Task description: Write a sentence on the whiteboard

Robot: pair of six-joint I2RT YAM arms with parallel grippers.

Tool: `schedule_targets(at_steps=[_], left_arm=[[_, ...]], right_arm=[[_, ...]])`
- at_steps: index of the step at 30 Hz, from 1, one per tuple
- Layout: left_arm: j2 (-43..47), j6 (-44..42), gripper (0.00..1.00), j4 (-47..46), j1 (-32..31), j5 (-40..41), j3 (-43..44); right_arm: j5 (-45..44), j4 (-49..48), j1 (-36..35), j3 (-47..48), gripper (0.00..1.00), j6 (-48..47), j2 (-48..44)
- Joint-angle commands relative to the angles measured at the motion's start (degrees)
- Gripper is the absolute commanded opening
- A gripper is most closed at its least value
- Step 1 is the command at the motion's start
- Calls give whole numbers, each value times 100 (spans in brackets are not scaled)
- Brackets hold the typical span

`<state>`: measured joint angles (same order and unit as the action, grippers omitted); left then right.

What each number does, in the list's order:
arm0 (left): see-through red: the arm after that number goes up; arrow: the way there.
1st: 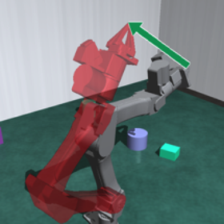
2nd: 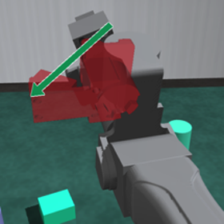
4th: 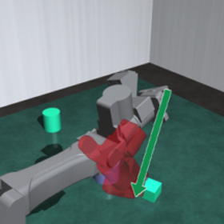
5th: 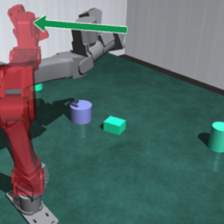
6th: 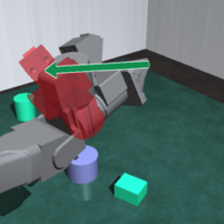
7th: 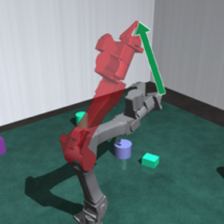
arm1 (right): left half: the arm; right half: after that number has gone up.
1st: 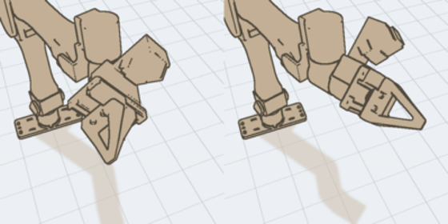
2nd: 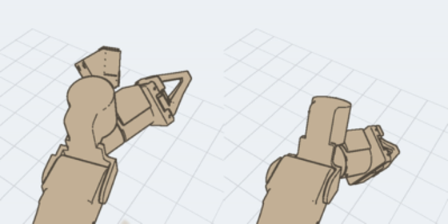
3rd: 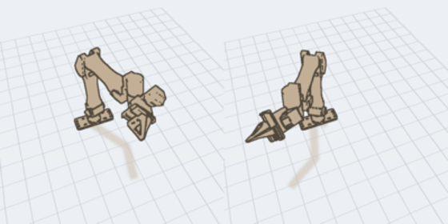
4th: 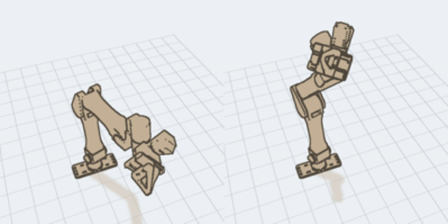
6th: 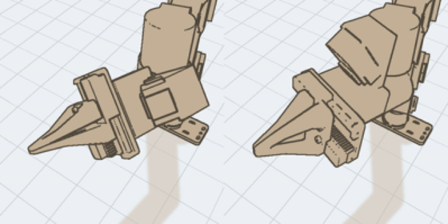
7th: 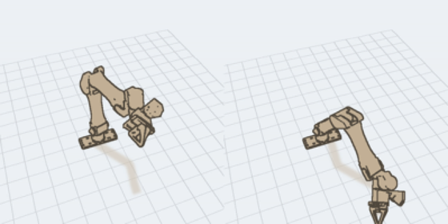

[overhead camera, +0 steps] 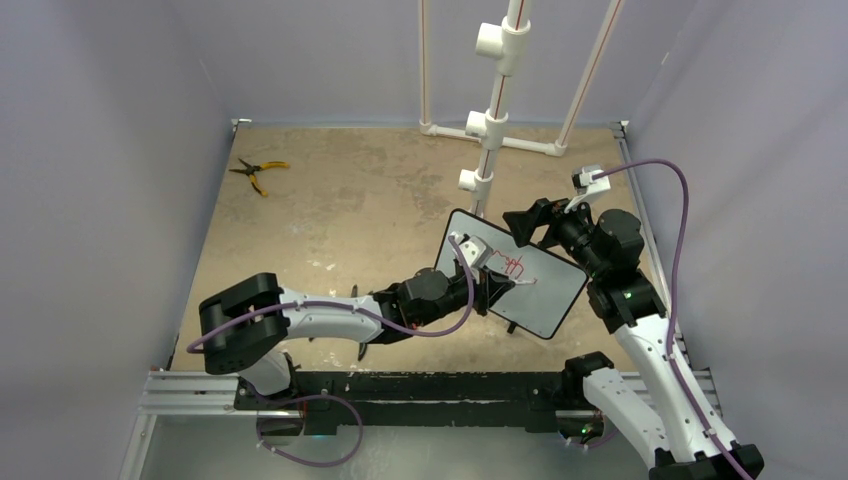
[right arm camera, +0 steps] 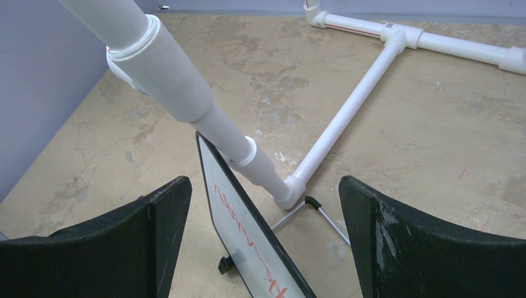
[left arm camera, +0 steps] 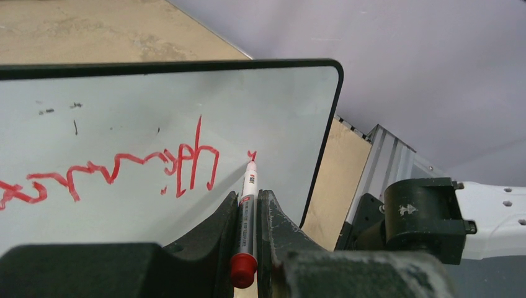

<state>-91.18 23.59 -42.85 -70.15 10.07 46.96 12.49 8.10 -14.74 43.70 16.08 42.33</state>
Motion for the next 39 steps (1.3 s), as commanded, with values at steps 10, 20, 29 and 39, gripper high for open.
schedule_targets(at_steps=[10, 20, 29, 39], left_arm=[[92, 102, 0, -224, -60, 118, -137], [272, -62, 0, -254, -60, 140, 188], [214, -171, 0, -233, -60, 127, 364], [226, -204, 0, -172, -60, 165, 342]], right_arm=[[-137, -182, -23, -7, 91, 45, -22], [-129, -195, -20, -11, 91, 45, -14], [-124, -203, -24, -20, 91, 45, -15], [-124, -201, -29, -20, 91, 45, -19]])
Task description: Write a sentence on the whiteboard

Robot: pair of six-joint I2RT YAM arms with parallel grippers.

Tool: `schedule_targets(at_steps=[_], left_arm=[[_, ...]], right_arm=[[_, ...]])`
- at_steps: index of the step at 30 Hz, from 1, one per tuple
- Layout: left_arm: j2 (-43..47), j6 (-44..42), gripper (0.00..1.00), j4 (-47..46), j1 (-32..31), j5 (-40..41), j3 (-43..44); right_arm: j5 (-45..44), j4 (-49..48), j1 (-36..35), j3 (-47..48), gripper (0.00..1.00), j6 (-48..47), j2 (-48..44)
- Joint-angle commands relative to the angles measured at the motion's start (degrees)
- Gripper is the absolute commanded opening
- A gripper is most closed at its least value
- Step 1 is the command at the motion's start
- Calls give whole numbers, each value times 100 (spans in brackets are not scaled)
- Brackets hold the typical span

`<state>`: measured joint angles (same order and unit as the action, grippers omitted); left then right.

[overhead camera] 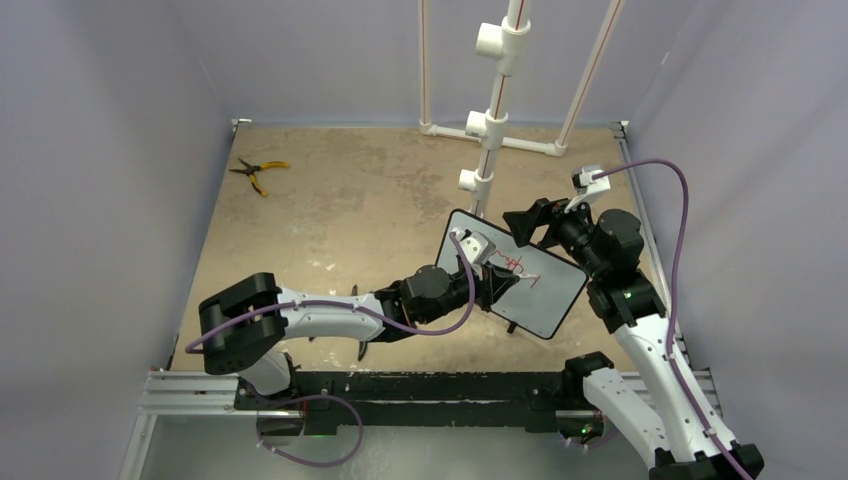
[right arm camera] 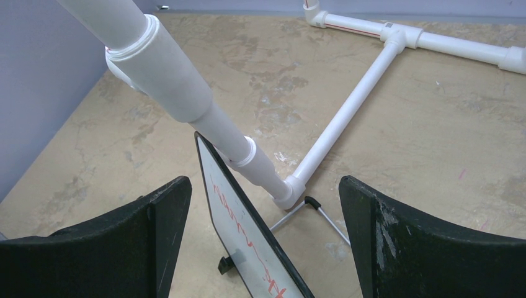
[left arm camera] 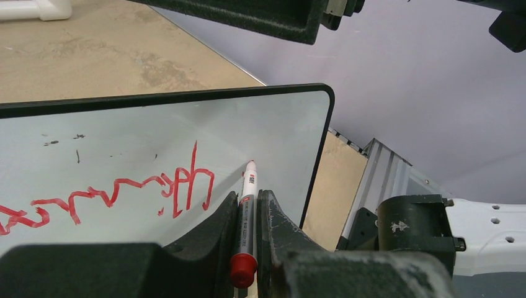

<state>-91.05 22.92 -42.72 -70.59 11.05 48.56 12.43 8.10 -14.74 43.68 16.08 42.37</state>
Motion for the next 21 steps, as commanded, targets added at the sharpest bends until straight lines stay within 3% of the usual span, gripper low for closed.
schedule_targets(at_steps=[1, 10, 21], left_arm=[[230, -135, 0, -166, -16, 47, 181], [513, -35, 0, -119, -16, 0, 64], [208, -112, 0, -163, -16, 5, 278]], right_arm=[[-118, -203, -26, -18, 91, 45, -25], [-118, -212, -27, -17, 91, 45, -27], [-109, -202, -28, -9, 91, 45, -28]])
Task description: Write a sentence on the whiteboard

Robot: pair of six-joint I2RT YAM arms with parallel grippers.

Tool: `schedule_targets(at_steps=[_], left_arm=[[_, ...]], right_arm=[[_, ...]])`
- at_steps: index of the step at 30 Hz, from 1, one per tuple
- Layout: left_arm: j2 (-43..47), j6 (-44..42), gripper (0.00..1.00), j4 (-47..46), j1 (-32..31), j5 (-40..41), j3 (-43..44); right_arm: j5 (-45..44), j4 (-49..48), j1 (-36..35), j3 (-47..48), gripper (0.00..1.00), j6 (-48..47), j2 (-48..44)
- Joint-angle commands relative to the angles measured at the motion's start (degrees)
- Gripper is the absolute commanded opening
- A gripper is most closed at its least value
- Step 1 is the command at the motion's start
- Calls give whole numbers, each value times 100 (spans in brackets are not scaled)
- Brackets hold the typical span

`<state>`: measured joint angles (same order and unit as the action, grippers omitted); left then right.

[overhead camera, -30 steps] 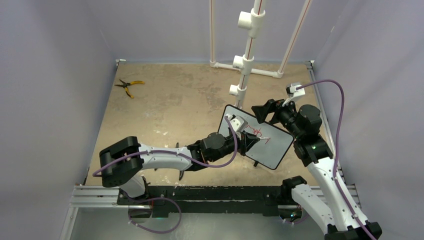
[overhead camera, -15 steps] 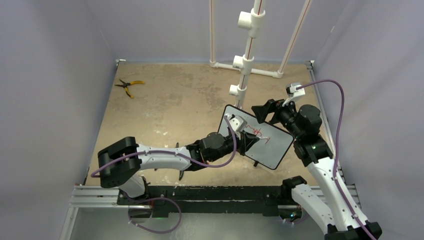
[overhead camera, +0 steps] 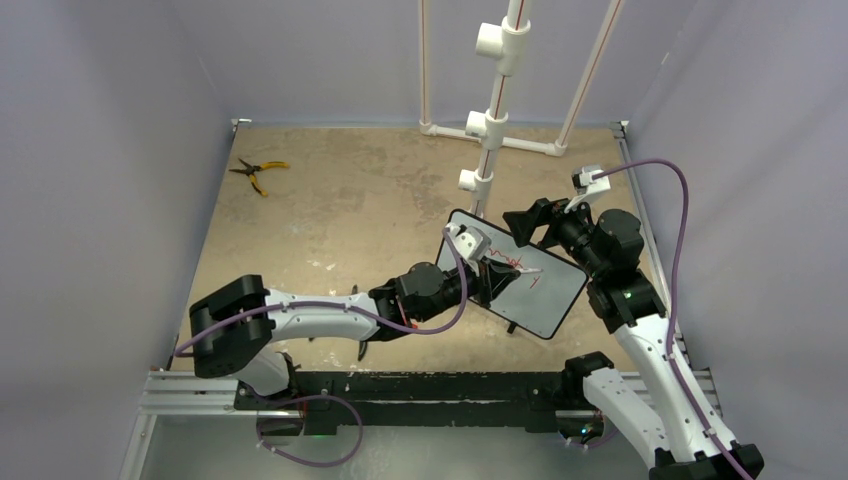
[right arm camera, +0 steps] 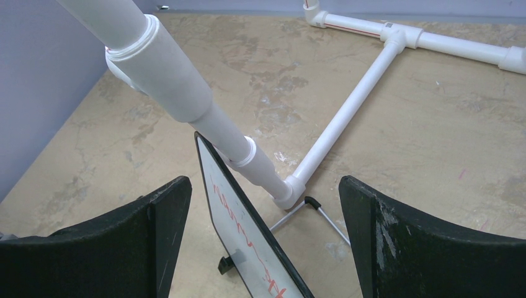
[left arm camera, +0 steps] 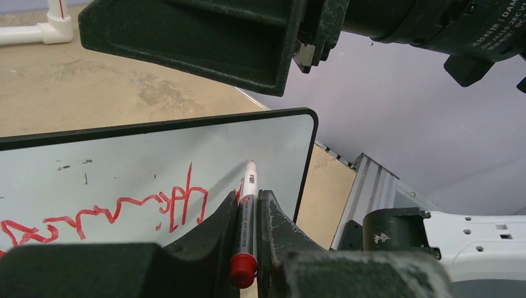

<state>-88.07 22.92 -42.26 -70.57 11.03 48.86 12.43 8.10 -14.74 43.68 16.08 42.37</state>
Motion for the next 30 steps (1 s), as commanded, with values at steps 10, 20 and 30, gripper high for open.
schedule_targets(at_steps=[10, 20, 30], left_arm=[[-276, -173, 0, -238, -18, 96, 352], [-351, -174, 0, -186, -17, 216, 361], [-100, -155, 0, -511, -19, -468, 55]], right_arm=[[-109, -203, -22, -9, 91, 45, -38], [-109, -189, -26, -6, 91, 45, -50], [-118, -194, -24, -11, 91, 45, -50]])
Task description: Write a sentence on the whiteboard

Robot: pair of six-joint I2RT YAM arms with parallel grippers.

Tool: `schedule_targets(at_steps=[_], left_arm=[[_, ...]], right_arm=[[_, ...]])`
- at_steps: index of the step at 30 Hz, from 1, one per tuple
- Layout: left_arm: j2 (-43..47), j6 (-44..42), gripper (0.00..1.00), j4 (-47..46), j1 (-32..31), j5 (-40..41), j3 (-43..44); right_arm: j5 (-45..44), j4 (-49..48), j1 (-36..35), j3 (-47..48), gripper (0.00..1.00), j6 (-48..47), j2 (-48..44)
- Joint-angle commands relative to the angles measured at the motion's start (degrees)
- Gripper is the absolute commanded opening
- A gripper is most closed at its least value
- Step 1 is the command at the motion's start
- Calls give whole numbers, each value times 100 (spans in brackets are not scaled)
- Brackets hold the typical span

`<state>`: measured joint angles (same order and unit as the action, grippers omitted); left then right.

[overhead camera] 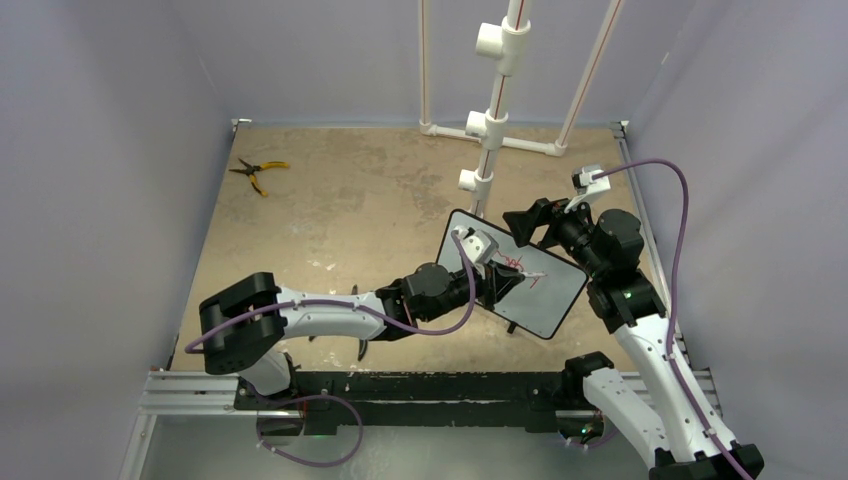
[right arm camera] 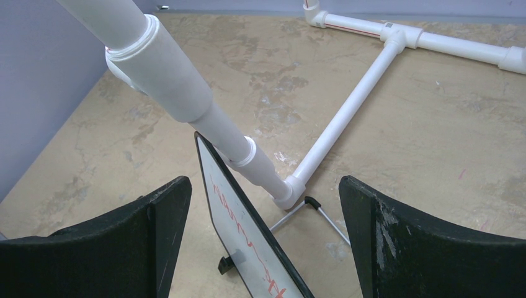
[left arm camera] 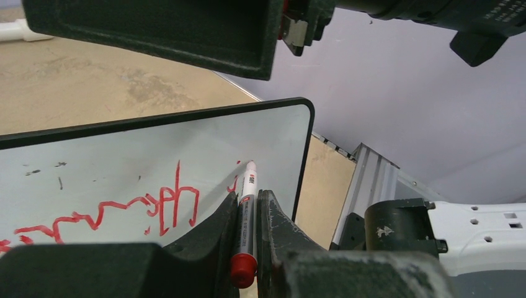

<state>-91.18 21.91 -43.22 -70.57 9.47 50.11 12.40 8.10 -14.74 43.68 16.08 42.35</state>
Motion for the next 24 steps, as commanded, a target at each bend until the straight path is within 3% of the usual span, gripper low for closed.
schedule_targets(at_steps=[1, 24], left_arm=[[221, -55, 0, -397, -19, -296, -96], [-246, -57, 0, -197, -27, 36, -47]], right_arm=[[-115, -195, -28, -16, 91, 45, -52], [-115, -195, -25, -18, 91, 45, -59]])
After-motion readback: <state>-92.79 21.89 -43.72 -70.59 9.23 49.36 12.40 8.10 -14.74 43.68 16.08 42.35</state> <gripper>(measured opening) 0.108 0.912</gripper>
